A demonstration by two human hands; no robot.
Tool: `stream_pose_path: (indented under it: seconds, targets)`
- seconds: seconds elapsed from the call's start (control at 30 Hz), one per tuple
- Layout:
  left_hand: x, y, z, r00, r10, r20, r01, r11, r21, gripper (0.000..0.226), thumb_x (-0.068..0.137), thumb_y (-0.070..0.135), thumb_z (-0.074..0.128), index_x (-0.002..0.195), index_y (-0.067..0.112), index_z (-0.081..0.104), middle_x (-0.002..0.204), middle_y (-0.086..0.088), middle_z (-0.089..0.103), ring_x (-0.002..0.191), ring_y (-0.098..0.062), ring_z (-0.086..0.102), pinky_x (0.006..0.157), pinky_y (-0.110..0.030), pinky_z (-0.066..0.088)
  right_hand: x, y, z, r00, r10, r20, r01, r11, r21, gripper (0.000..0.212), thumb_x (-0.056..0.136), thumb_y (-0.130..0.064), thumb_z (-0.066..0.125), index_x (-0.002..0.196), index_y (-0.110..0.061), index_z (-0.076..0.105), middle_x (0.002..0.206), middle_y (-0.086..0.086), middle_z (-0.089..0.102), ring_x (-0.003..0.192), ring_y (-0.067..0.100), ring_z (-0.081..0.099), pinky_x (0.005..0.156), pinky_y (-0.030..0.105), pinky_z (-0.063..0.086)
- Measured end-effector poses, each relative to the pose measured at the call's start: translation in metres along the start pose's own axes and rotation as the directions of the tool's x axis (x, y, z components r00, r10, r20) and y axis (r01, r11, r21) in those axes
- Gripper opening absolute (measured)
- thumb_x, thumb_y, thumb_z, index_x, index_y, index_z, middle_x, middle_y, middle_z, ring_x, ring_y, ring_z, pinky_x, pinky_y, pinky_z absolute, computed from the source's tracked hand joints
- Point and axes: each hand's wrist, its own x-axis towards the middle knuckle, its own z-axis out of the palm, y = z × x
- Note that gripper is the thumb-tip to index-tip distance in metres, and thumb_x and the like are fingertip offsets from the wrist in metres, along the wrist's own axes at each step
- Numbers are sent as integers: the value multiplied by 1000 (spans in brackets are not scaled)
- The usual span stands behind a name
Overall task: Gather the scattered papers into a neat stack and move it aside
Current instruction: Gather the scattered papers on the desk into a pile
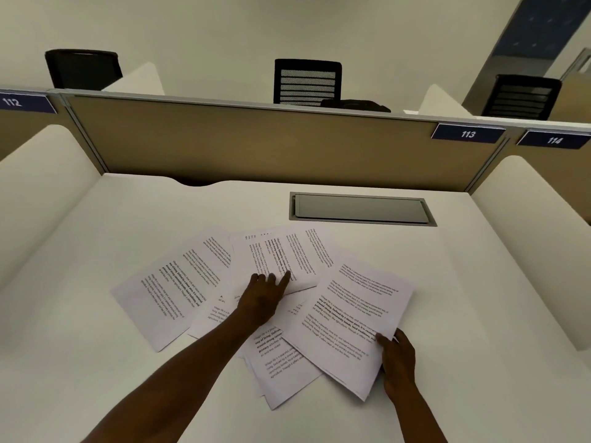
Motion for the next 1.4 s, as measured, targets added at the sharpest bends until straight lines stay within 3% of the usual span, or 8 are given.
stream_pose_path:
  seconds: [0.13,0.33,0.47,0.8,1.0,1.13,1.3,1.4]
  targets:
    - [-1,-2,-3,998,61,8,-61,998,24,78,100,31,46,156,31,-8,143,-16,40,117,-33,51,100,-44,45,3,-2,-2,1000,17,8,-18,999,30,32,90,1,62,114,-20,65,103,2,71,92,23,65,72,34,53]
    - [6,-3,-9,998,65,-8,-65,998,11,78,100,34,45,155,35,-10,136,-14,45,112,-29,54,95,-41,46,6,2,-5,1000,23,-3,-23,999,22,32,90,3,61,117,-15,64,110,10,69,100,33,64,95,56,51]
    - [14,-5,-20,999,45,-10,-45,996,-73,88,97,29,53,154,36,-14,129,-16,53,105,-27,61,91,-39,49,5,1,-7,999,34,-16,-33,996,84,32,90,3,61,118,-13,64,110,12,69,96,33,64,89,51,54]
    - [36,-14,-78,946,-320,-53,272,872,-406,107,78,24,77,157,21,4,124,-17,59,110,-33,62,92,-44,53,1,1,-10,1000,12,-12,-11,994,109,35,91,3,59,115,-22,63,106,3,70,96,31,64,75,42,56]
    - [8,44,-90,998,-57,-11,41,831,-555,70,75,15,71,138,23,42,114,-11,65,100,-32,66,78,-38,57,-1,4,-5,996,-69,57,73,995,-64,37,92,-2,62,120,-26,58,116,4,69,105,27,64,95,50,52]
    - [-15,103,-71,993,102,67,-51,845,-532,75,77,16,71,142,27,35,119,-13,61,104,-32,63,78,-35,54,0,4,-6,997,-43,63,47,997,-58,34,93,-5,61,122,-22,60,111,2,71,101,27,67,79,42,58]
    - [-34,149,-47,963,217,158,-127,889,-441,95,81,16,72,155,24,14,135,-21,52,120,-37,55,96,-41,49,5,4,-6,999,14,44,-13,1000,-14,37,97,-14,58,133,-20,55,120,10,67,105,32,65,91,52,55]
    - [-42,162,-39,951,250,182,-160,901,-403,96,85,17,71,157,21,8,144,-22,46,129,-38,49,106,-43,43,0,0,-2,1000,11,-4,-11,1000,-1,31,102,-34,47,126,-17,58,114,10,67,92,21,65,75,38,54]
